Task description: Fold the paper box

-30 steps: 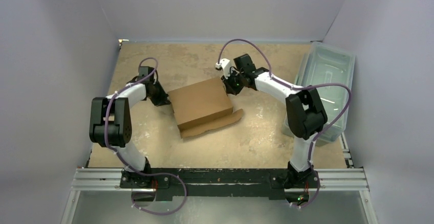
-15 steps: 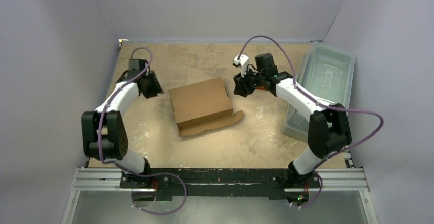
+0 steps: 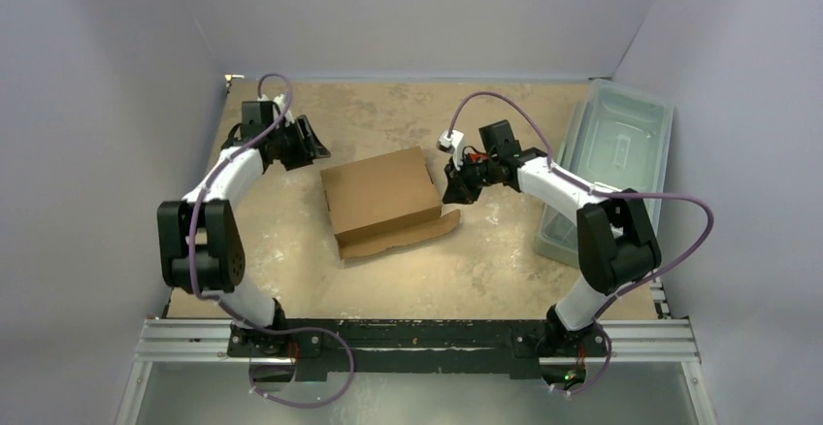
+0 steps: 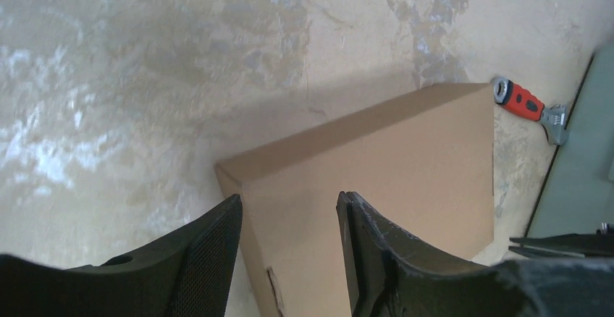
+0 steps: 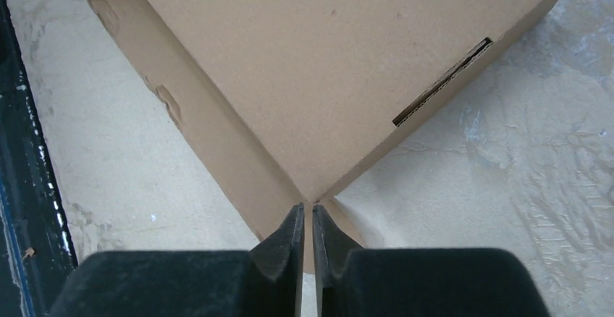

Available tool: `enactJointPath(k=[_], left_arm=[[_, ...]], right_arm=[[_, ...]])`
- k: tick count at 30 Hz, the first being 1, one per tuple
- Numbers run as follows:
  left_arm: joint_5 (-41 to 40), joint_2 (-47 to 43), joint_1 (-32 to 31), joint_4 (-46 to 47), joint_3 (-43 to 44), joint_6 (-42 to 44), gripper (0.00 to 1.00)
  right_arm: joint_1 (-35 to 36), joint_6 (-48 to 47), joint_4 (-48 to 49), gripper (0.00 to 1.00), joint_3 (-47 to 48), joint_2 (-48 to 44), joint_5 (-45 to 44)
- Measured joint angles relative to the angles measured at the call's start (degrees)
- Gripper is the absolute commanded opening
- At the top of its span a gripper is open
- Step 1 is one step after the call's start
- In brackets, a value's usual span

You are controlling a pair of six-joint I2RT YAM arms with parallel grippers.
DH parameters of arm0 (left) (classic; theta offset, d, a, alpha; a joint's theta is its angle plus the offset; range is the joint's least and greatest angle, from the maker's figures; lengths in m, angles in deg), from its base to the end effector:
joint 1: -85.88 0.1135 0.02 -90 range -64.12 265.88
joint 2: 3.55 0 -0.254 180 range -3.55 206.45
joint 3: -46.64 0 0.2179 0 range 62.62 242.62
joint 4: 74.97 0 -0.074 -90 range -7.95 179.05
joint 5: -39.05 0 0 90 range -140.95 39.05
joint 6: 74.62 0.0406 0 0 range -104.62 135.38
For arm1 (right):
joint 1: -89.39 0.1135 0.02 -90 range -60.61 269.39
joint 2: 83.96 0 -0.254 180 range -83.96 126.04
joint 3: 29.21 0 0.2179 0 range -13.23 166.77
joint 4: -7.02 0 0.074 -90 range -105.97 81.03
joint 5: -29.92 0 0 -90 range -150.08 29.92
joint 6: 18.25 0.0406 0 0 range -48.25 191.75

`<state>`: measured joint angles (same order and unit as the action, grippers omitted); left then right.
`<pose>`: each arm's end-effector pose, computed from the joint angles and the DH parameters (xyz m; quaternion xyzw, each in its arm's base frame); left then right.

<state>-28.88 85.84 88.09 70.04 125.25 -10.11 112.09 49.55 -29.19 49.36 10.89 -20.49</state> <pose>0.3096 -0.0033 0.2467 -0.1477 0.9001 -0.2482 0.3261 0.2804 0.1453 0.2220 -0.4409 0.7818 0.3220 0.3011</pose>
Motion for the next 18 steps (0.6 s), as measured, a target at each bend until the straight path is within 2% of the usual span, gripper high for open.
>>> enactJointPath(k=[7,18], left_arm=[[2.58,13.00,-0.72,3.30,9.99,2.67,0.51],[2.62,21.09,-1.36,3.02,13.53,6.27,0.48]], right_arm=[[0.00,-1.33,-2.86,0.01,0.94,2.08,-3.82],[2.19,-2.54,-7.02,0.01,7.54,10.73,-8.79]])
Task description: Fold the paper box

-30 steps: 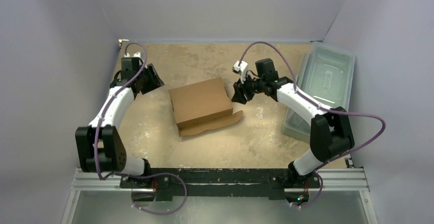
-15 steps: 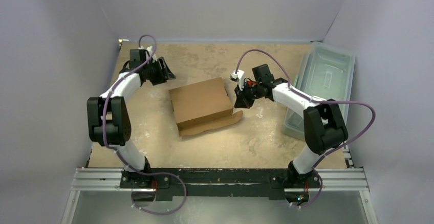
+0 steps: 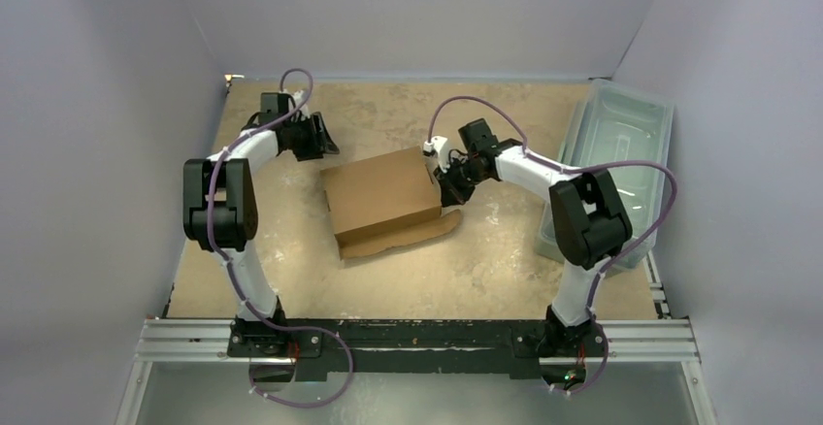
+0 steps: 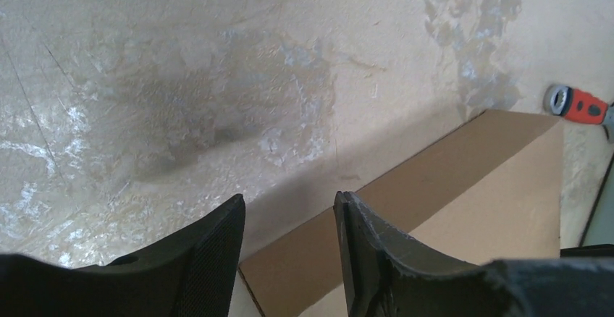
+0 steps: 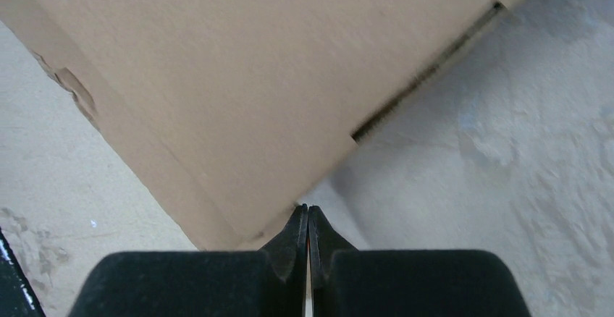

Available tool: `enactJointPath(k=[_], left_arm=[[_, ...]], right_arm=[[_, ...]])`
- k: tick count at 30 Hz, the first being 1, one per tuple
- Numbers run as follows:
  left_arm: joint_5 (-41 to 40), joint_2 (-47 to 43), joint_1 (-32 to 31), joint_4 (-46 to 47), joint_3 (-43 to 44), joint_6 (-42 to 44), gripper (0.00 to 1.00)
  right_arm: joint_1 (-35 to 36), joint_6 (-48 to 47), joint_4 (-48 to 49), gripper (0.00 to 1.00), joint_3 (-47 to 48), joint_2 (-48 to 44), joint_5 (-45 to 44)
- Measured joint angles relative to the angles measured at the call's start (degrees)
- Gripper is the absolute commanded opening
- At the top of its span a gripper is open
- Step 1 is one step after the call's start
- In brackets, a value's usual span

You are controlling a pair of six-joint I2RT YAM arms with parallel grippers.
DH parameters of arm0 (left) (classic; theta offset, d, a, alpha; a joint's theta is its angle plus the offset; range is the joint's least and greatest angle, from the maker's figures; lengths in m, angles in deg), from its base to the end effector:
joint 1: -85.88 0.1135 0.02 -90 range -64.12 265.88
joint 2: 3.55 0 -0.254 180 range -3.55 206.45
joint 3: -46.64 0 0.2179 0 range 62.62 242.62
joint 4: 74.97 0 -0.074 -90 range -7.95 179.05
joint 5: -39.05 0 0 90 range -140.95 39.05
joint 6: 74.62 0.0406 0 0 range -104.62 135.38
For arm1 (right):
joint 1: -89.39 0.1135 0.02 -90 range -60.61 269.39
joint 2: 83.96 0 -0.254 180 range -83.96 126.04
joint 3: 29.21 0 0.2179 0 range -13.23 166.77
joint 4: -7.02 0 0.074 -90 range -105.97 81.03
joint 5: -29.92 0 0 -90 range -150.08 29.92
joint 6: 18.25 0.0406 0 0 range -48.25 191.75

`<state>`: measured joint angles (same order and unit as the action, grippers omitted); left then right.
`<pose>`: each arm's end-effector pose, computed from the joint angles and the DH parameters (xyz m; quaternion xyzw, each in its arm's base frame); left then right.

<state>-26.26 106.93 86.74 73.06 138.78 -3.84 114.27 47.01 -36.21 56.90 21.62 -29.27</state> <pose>0.3867 -0.0112 0.1976 -0.0887 0.9174 -0.2514 0.2953 0.3030 0.1634 0.1888 -0.4500 0.8241 0.2584 0.2272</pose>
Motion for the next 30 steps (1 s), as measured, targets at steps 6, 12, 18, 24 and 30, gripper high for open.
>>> enactJointPath(k=[6,12,18,24,30], left_arm=[[-0.22,-0.96,0.00,0.48,-5.14,1.36,0.47],[-3.04,-4.98,0.02,0.24,-12.39,1.09,0.49],[-8.44,-12.96,1.20,-0.33,-14.01,-0.15,0.63],[-11.02,-22.43,2.78,0.55,-13.75,-1.44,0.85],[-7.37,-30.34,7.06,4.37,-19.17,-6.56,0.99]], right_arm=[[3.41,0.11,-2.34,0.01,5.84,3.74,-1.09],[3.87,0.37,-4.46,0.02,14.40,8.59,-2.58],[2.71,0.39,-4.83,0.10,15.30,8.00,-6.03],[0.00,-0.46,-3.58,0.27,6.03,-4.22,-5.92],[-1.46,-0.96,0.76,0.63,-3.15,-20.35,0.11]])
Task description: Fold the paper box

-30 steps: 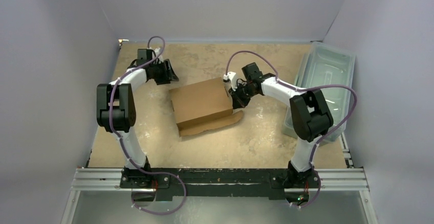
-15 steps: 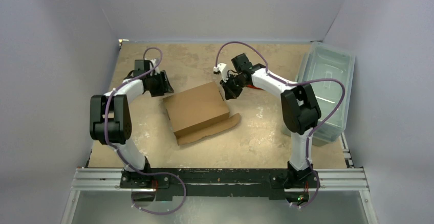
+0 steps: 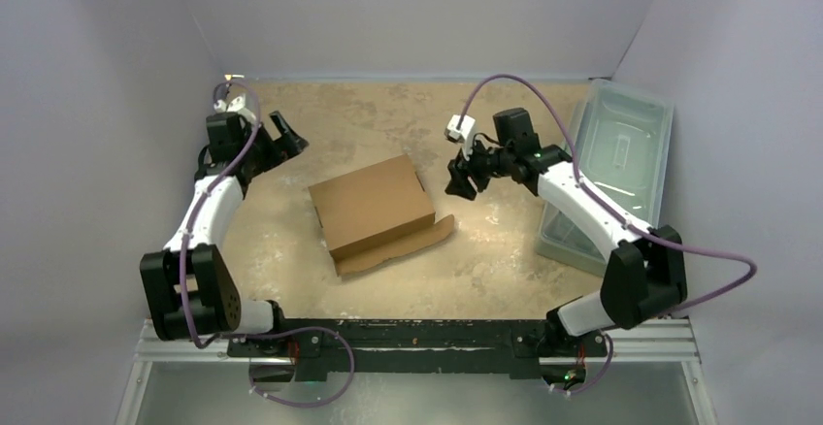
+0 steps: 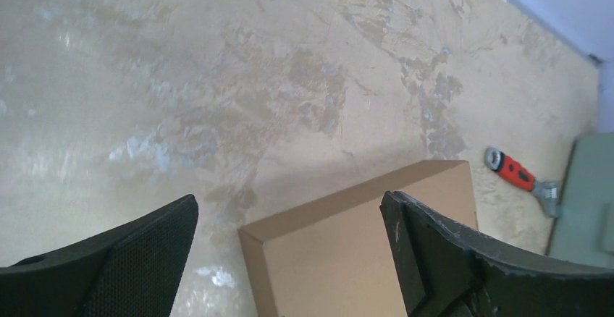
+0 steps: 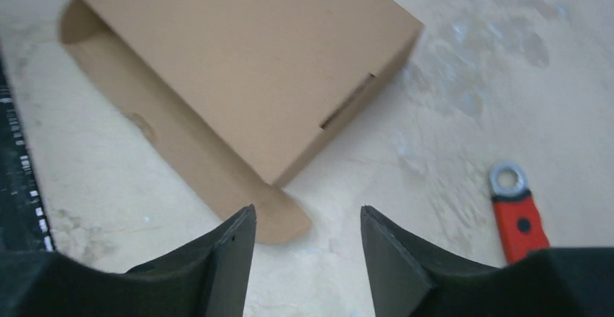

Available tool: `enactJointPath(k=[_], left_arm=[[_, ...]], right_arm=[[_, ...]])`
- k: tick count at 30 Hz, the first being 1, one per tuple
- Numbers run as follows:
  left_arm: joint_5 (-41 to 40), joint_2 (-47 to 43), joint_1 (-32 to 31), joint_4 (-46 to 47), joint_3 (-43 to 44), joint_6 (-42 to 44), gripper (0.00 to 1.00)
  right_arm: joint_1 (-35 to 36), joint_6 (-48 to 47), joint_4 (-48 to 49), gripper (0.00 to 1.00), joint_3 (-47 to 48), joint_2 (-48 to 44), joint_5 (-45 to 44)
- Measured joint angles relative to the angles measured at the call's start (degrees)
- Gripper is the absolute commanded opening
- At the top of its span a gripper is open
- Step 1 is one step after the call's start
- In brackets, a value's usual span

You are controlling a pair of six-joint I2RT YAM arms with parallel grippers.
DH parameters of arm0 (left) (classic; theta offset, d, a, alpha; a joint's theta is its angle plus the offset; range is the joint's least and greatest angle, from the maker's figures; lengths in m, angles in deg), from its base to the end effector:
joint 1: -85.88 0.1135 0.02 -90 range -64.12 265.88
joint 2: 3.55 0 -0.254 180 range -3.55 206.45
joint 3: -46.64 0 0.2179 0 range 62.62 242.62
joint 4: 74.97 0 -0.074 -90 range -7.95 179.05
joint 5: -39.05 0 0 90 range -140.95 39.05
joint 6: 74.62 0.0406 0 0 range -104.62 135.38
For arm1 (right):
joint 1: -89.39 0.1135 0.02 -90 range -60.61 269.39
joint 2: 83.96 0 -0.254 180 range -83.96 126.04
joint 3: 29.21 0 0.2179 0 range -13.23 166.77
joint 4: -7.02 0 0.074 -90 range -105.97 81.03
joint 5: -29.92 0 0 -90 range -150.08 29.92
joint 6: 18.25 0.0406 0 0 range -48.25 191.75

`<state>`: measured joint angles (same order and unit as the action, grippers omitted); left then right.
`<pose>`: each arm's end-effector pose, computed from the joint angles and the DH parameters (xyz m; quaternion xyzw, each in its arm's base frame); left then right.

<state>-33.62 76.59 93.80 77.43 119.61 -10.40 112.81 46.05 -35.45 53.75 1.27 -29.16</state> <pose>0.2843 0.0273 0.2722 -0.1871 0.8586 -0.2030 0.4320 0.2614 0.1360 0.2814 -0.4631 0.7665 0.2386 0.3757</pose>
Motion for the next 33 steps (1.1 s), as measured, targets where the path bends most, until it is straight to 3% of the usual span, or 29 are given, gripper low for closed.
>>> enactJointPath(k=[3,8,10,13,15,17,25,33], left_arm=[[2.89,-2.97,2.95,0.79,-4.17,-3.50,0.99],[6.95,-3.08,3.85,0.15,-6.82,-6.16,0.92],[8.26,-2.62,3.85,0.31,-6.86,-6.19,0.85],[9.35,-0.24,3.85,0.39,-5.88,-5.68,0.76],[10.01,3.08,3.85,0.35,-3.98,-4.55,0.68],[10.71,6.64,3.85,0.74,-2.34,-3.58,0.64],[12.94,16.09,3.85,1.97,0.79,-2.19,0.46],[15.06,23.10,3.85,2.56,3.91,-0.63,0.35]], right_arm=[[-1.29,1.29,3.61,0.75,-5.25,-2.95,7.52],[-2.47,5.84,6.34,0.75,-15.54,-3.19,12.55],[-2.49,8.28,7.39,0.66,-17.09,-2.67,12.79],[-2.49,10.23,9.51,0.40,-17.29,-1.64,12.59],[-2.47,10.64,10.69,0.28,-17.29,-1.03,11.98],[-2.23,10.32,10.99,0.21,-17.07,0.15,11.13],[3.28,6.97,6.71,0.09,-6.95,11.69,7.30],[5.42,7.52,4.59,0.07,0.92,18.75,3.32]])
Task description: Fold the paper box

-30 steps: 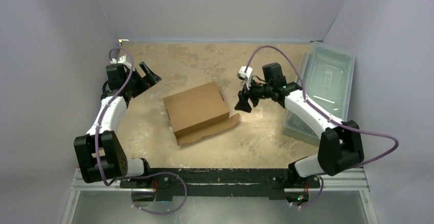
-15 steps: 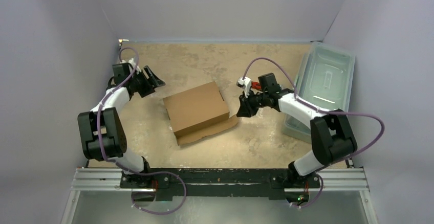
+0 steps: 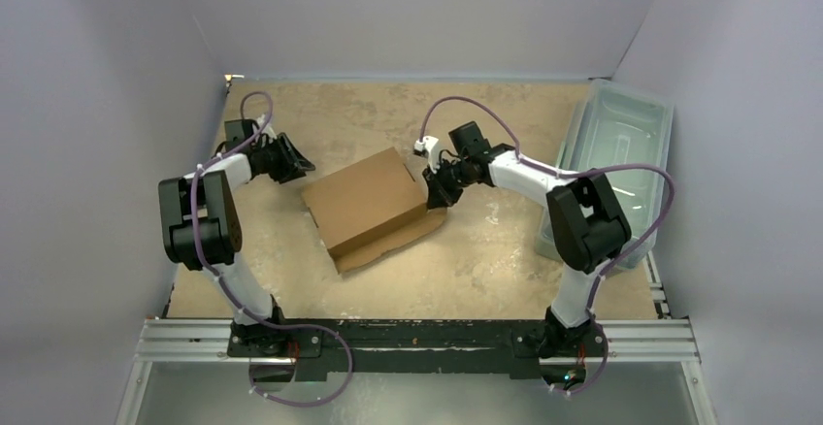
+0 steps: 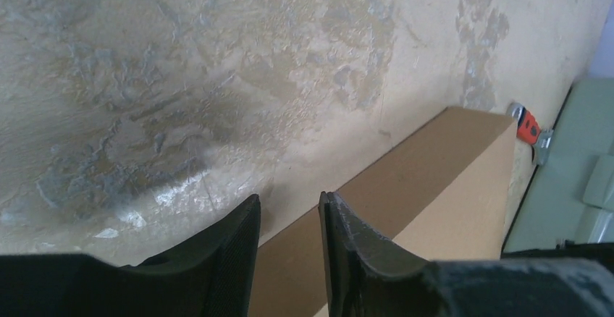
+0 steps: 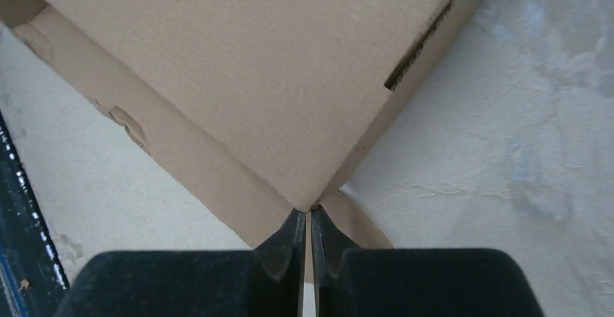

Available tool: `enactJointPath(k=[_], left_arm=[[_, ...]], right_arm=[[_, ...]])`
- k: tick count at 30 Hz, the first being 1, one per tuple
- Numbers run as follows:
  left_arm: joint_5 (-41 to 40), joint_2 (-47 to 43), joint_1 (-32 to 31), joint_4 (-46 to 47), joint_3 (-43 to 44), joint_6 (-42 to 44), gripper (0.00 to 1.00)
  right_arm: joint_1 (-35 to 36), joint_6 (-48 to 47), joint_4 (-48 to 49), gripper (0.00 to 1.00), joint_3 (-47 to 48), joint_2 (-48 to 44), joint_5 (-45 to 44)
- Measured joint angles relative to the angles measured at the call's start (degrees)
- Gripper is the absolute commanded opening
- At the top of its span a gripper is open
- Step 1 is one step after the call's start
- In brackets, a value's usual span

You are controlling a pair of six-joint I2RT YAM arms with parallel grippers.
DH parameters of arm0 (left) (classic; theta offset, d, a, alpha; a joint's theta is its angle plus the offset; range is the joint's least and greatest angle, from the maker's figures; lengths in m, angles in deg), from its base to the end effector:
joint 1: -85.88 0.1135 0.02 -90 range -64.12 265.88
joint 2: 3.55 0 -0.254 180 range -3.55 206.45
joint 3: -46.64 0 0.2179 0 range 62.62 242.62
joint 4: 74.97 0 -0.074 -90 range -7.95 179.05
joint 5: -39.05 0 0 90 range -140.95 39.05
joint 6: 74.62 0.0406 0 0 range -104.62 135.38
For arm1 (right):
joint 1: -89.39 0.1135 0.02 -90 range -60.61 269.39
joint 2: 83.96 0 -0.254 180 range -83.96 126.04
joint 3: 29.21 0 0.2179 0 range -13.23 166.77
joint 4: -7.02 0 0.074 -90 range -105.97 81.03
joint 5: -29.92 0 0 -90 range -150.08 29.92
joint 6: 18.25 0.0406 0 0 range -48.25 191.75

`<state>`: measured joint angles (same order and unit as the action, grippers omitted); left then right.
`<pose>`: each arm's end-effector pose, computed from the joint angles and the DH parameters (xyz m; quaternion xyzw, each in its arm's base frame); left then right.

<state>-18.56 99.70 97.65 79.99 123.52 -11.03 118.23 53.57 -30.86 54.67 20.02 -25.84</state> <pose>0.3383 0.0483 0.1793 -0.2093 0.8867 -0.3015 0.2812 0.2895 0.1855 0.1939 -0.4409 0.8100 0.3062 0.2362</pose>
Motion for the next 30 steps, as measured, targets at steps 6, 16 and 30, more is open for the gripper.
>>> enactJointPath(k=[6,16,30], left_arm=[[0.68,-0.26,-0.02,0.46,-3.93,0.98,0.34],[-1.27,-8.74,-0.07,0.28,-14.08,-0.59,0.34],[-12.20,-29.55,-0.07,-3.54,-14.69,-2.99,0.81]], right_arm=[[-0.04,0.92,-1.57,0.07,10.10,6.60,-2.12],[-1.01,0.61,-4.55,0.13,22.56,15.19,-3.21],[-8.00,3.43,0.07,0.51,11.28,6.97,4.79]])
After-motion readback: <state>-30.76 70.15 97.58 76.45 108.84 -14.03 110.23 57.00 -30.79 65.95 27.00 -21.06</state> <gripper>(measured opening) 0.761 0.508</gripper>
